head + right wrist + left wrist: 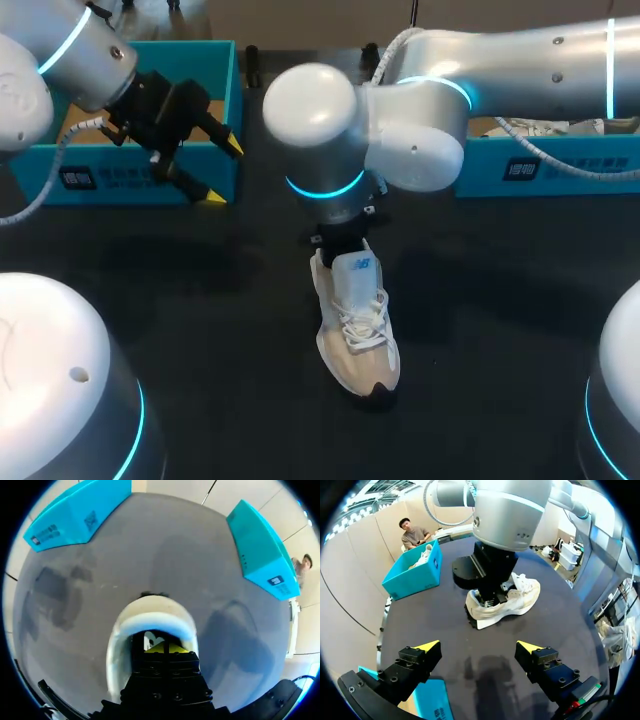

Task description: Take the shoe out of the shoebox, open the shoe tongue, remove and reinsert the insole, then place the shoe into the shoebox

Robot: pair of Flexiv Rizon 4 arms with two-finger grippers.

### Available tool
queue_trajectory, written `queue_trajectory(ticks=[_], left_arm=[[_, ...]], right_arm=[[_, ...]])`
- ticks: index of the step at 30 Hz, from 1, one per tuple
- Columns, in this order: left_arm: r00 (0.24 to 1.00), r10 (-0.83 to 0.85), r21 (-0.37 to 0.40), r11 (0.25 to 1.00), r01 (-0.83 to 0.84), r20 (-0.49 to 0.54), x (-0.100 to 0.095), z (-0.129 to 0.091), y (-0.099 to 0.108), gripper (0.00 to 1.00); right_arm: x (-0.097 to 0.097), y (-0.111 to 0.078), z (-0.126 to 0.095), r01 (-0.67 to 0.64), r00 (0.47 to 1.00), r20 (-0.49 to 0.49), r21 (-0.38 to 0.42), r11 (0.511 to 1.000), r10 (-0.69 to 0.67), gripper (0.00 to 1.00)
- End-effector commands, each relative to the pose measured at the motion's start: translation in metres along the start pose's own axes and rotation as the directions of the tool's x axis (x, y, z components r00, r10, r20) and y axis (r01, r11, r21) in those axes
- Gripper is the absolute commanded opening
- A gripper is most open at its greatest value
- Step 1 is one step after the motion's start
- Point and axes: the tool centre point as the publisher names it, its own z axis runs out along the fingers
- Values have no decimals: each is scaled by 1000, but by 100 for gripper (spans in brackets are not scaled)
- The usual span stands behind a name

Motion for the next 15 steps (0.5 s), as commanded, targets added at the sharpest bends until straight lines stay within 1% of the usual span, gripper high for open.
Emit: queue_trajectory(ticks=[1,5,10,15], left_arm=[[1000,0,-5,1000,0,0,1,-1,0,100],[1000,0,-5,1000,0,0,1,-1,0,100],[1000,0,-5,1000,0,0,1,-1,0,100],[1000,0,-5,1000,0,0,1,-1,0,100]], right_arm=[[7,-4,7,-23,999,32,-48,999,25,0],[7,-3,16,-20,999,31,-53,998,21,0],[11,-1,25,-3,1000,8,-38,999,3,0],[14,-3,29,3,1000,-11,-27,1000,-3,0]])
